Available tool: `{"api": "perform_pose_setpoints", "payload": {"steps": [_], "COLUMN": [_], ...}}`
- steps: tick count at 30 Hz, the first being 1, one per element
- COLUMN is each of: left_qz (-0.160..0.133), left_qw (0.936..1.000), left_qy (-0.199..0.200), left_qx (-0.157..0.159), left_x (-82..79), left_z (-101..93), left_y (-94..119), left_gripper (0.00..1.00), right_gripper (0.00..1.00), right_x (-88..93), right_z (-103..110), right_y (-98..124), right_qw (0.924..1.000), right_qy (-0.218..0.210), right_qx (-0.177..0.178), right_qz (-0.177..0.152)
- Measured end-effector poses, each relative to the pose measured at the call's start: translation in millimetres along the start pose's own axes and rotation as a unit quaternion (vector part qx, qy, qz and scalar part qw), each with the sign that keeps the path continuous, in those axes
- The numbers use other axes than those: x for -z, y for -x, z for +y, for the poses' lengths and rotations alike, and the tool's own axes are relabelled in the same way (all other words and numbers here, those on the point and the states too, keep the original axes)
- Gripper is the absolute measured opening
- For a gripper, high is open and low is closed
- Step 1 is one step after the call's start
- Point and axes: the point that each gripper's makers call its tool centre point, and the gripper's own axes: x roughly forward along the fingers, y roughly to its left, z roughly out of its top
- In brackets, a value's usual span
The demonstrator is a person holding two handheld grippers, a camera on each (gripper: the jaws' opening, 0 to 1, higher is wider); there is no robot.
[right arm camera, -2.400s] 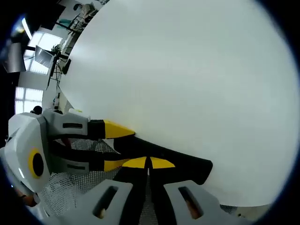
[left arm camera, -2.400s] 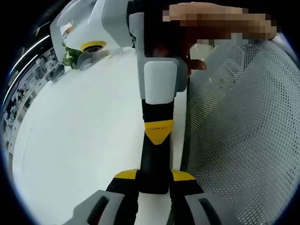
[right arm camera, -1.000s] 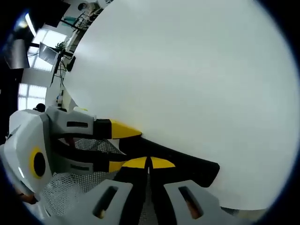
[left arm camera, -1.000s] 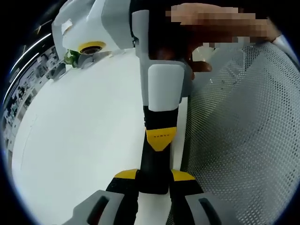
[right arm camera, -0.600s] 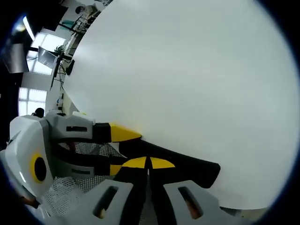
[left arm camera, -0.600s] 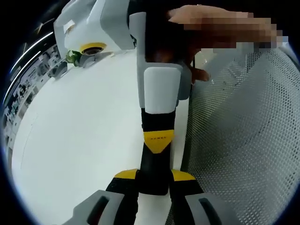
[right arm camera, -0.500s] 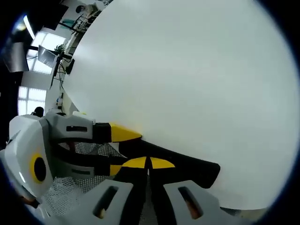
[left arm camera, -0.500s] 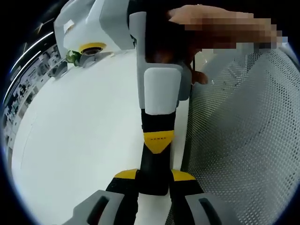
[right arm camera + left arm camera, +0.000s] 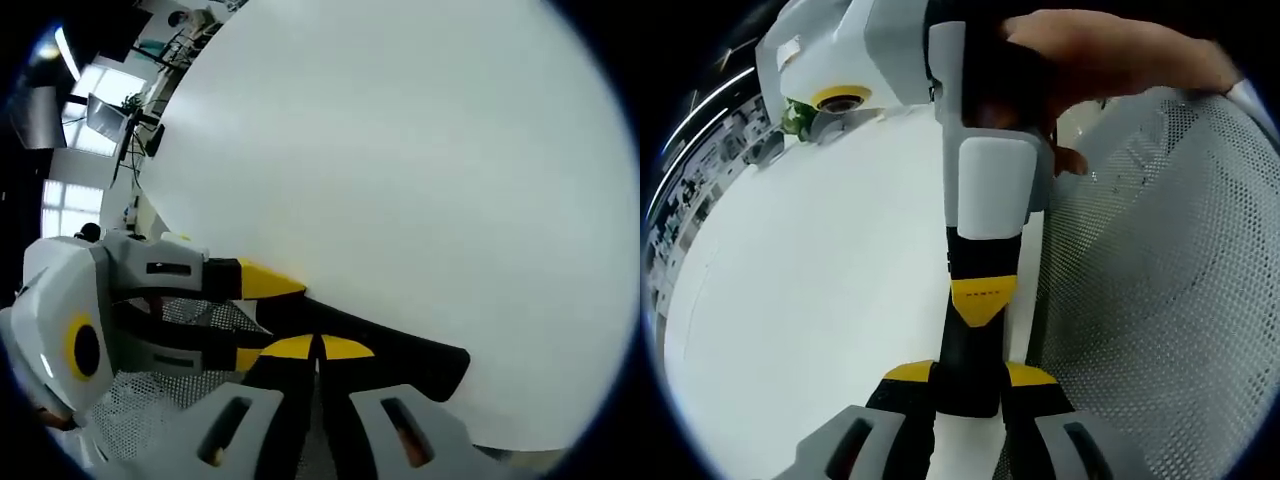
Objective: Press the specified remote control buttons in sequence, fully releasing each button before pressing the next.
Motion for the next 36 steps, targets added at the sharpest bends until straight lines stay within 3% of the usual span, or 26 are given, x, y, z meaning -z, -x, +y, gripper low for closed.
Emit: {"api": "perform_pose_setpoints", "payload": {"steps": [10, 16, 19, 22, 26, 29, 32, 36], "left_qz": [-0.001, 0.0, 0.001, 0.002, 0.004, 0.004, 0.005, 0.004], "left_qw": [1.0, 1.0, 1.0, 1.0, 1.0, 1.0, 1.0, 1.0], "left_qy": [0.002, 0.002, 0.002, 0.001, -0.001, -0.001, -0.002, -0.001], "left_qx": [0.0, -0.001, 0.0, 0.001, -0.001, 0.0, 0.0, 0.0], "left_x": [-0.3, -0.2, -0.4, -0.2, -0.3, -0.4, -0.4, -0.4], "left_z": [-0.1, 0.1, -0.2, 0.1, 0.1, 0.0, 0.0, 0.3], "left_y": [0, 0, 0, 0, -1, -1, -1, -1], "left_gripper": [0.25, 0.25, 0.25, 0.25, 0.25, 0.25, 0.25, 0.25], "right_gripper": [0.0, 0.0, 0.0, 0.0, 0.0, 0.0, 0.0, 0.0], "right_x": [-15.5, -27.5, -32.8, -40.1, -37.2, -28.5, -23.5, -21.5], "right_z": [8, 13, 16, 28, 34, 37, 43, 49], "right_y": [29, 57, 77, 109, 143, 155, 171, 207], "right_qw": [0.9969, 0.9893, 0.9806, 0.9606, 0.9334, 0.9239, 0.9095, 0.873], "right_qy": [0.001, 0.014, 0.019, 0.041, 0.076, 0.074, 0.082, 0.111], "right_qx": [-0.028, -0.033, -0.041, -0.061, -0.053, -0.059, -0.067, -0.052], "right_qz": [-0.073, -0.141, -0.191, -0.268, -0.347, -0.371, -0.402, -0.472]}}
